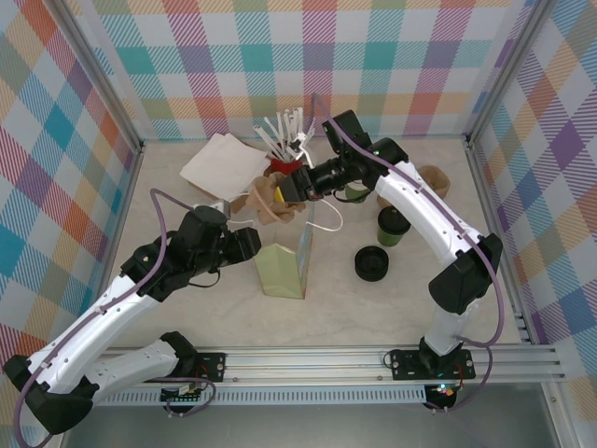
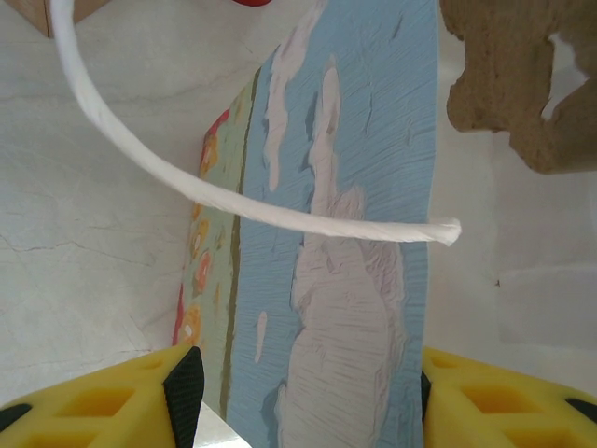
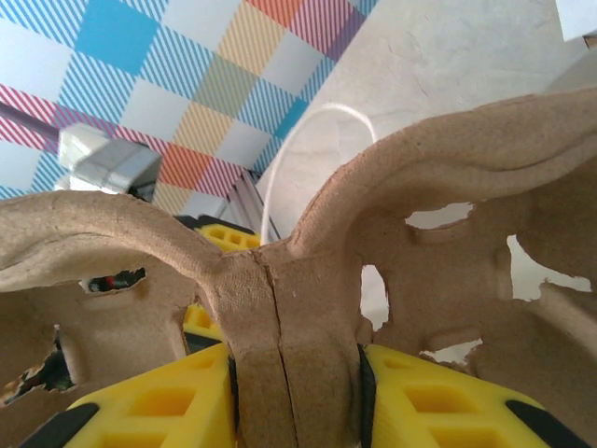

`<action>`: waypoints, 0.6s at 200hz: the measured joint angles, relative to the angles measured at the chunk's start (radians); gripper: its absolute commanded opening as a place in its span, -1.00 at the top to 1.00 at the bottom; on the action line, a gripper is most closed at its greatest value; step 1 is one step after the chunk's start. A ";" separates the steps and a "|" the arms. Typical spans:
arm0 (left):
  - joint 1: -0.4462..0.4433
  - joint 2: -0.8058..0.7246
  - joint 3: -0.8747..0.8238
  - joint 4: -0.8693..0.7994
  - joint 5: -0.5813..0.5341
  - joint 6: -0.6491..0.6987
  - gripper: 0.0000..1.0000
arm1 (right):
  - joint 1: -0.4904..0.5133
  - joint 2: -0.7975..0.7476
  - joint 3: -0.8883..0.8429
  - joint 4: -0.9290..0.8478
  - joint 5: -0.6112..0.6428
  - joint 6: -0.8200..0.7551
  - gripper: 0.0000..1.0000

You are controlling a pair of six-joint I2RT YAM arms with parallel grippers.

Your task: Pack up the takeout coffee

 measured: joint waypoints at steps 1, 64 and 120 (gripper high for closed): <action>0.000 0.000 0.000 0.000 0.000 0.000 -0.14 | 0.000 0.000 0.000 0.000 0.001 -0.002 0.30; 0.000 -0.005 0.000 -0.006 -0.007 0.008 -0.17 | -0.001 0.003 0.026 -0.119 0.105 -0.128 0.31; 0.000 -0.006 -0.006 -0.005 0.003 0.014 -0.19 | 0.000 0.023 0.079 -0.185 0.238 -0.176 0.32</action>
